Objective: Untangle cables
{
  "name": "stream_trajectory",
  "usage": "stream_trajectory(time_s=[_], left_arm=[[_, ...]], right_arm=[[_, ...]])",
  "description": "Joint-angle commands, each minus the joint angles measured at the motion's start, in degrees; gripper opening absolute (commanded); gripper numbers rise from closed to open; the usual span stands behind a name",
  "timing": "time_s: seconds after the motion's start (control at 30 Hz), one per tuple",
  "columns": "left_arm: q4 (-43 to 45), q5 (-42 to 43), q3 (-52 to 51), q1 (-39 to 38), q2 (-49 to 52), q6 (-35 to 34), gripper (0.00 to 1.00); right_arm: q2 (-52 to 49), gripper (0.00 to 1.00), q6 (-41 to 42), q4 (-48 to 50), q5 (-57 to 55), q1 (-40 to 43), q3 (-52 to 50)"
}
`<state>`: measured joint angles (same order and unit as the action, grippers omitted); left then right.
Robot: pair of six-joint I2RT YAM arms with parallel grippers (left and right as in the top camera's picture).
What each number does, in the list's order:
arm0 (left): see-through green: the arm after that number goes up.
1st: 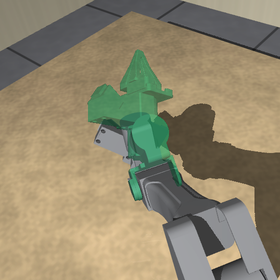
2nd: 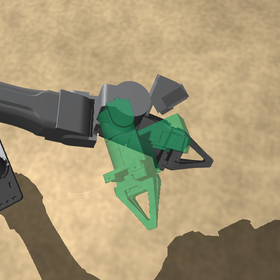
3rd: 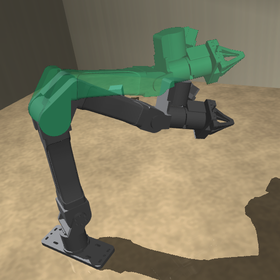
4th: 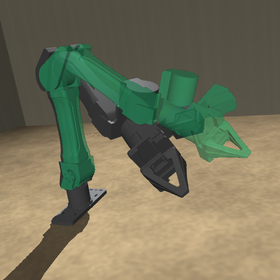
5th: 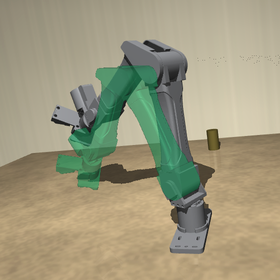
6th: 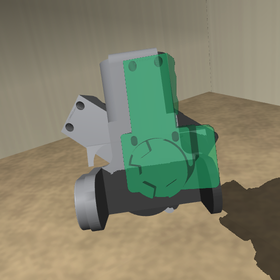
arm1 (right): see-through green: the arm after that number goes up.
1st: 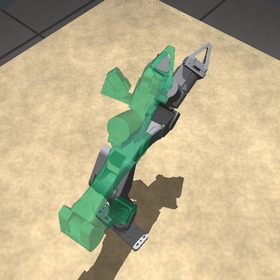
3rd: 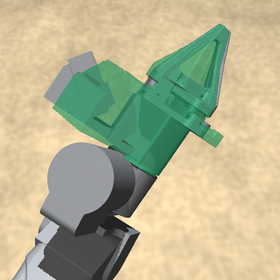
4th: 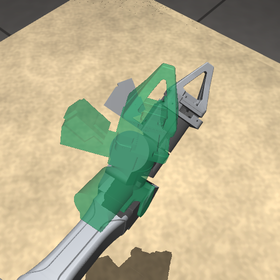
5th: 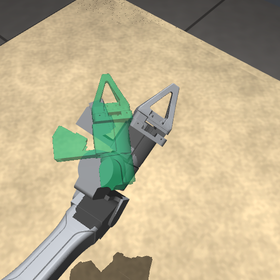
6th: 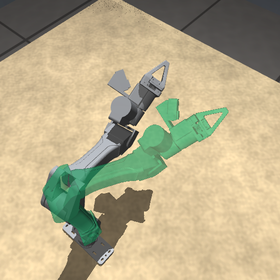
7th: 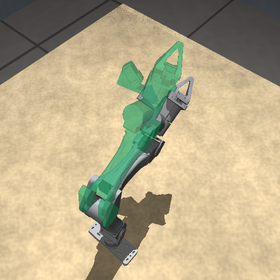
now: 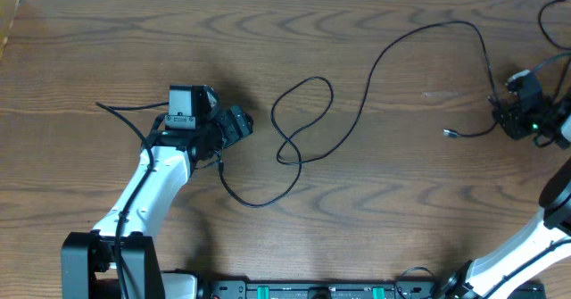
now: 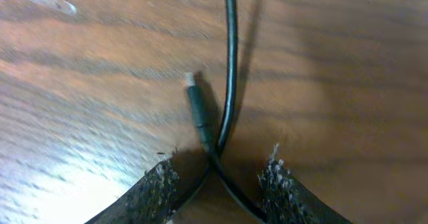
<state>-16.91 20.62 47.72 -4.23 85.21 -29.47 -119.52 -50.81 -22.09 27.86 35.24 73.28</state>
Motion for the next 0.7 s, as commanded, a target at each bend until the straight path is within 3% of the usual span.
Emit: stream_trajectory(time_s=[0.0, 0.2, 0.67], left_arm=[[-0.2, -0.8, 1.2, -0.1, 0.5, 1.4, 0.91], [-0.2, -0.8, 1.2, -0.1, 0.5, 1.4, 0.91], [-0.2, -0.8, 1.2, -0.1, 0.5, 1.4, 0.90]], right_arm=[[-3.8, 0.42, -2.2, -1.3, -5.4, 2.5, -2.9], [-3.8, 0.43, -2.2, -1.2, 6.1, 5.4, -2.9], [-3.8, 0.53, 1.1, -0.8, 11.5, 7.0, -1.5]])
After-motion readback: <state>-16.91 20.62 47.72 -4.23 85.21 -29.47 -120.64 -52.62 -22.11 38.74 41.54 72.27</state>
